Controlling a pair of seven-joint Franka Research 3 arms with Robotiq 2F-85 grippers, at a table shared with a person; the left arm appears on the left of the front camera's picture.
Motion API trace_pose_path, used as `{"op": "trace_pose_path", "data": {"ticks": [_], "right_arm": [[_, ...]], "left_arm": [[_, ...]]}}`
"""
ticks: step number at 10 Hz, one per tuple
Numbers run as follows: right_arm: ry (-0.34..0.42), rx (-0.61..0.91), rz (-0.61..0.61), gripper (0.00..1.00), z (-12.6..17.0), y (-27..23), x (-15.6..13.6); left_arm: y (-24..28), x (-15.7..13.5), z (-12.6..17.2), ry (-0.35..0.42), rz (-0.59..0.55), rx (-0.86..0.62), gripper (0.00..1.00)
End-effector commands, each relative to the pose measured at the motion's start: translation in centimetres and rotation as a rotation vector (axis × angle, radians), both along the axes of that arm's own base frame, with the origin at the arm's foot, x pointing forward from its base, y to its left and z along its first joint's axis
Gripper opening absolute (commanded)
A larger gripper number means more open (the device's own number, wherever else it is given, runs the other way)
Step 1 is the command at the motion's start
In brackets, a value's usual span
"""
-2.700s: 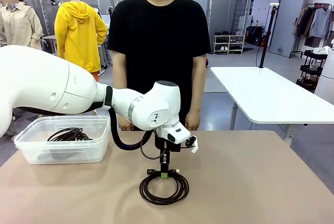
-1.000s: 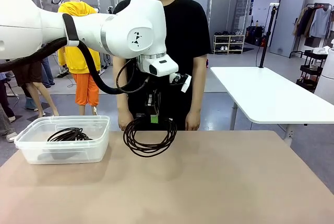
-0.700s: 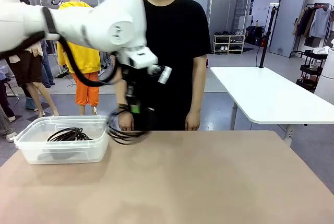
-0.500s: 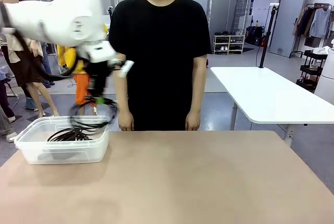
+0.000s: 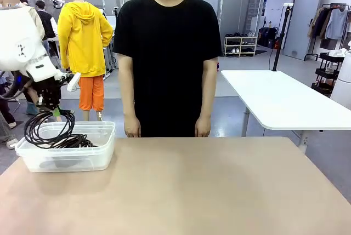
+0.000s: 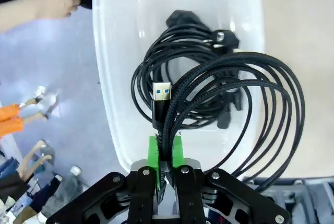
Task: Organize and store the cables.
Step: Place the USB Extension Cable into the Organizing box.
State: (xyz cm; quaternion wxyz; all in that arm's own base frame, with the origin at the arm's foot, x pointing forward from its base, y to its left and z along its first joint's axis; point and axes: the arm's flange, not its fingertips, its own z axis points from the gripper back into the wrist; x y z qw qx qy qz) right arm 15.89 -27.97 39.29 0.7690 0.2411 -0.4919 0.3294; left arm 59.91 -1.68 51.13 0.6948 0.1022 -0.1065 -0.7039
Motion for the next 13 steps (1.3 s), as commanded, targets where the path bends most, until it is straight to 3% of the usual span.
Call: {"op": "trace_pose_path", "data": {"ticks": [1, 5, 6, 7, 8, 10, 11, 12, 13], "right_arm": [[-0.022, -0.003, 0.003, 1.0, 0.2, -0.1, -0.2], [-0.022, -0.003, 0.003, 1.0, 0.2, -0.1, -0.2], [-0.022, -0.003, 0.003, 1.0, 0.2, -0.1, -0.2], [-0.022, -0.003, 0.003, 1.0, 0.2, -0.1, -0.2], [-0.022, -0.003, 0.003, 1.0, 0.2, -0.1, -0.2], [-0.022, -0.003, 0.003, 1.0, 0.2, -0.1, -0.2], [-0.022, -0.003, 0.003, 1.0, 0.2, -0.1, -0.2], [-0.022, -0.003, 0.003, 1.0, 0.2, -0.1, -0.2], [-0.022, -0.003, 0.003, 1.0, 0.2, -0.1, -0.2]], "left_arm": [[-0.1, 3.4, -1.9, -0.037, 0.007, -0.024, 0.11], [1.9, 5.1, -6.9, 0.011, 0.024, -0.108, 0.11], [2.1, 4.8, -7.3, 0.022, 0.024, -0.115, 0.41], [2.3, 4.6, -7.3, 0.021, 0.031, -0.101, 0.5], [2.4, 4.5, -7.2, 0.013, 0.037, -0.095, 0.78], [2.2, 3.8, -7.0, 0.013, 0.029, -0.092, 1.0], [2.1, 3.5, -7.0, 0.02, 0.023, -0.089, 0.72], [1.9, 3.1, -6.9, 0.023, 0.029, -0.089, 1.0], [1.7, 2.7, -6.8, 0.035, 0.039, -0.083, 1.0]]}}
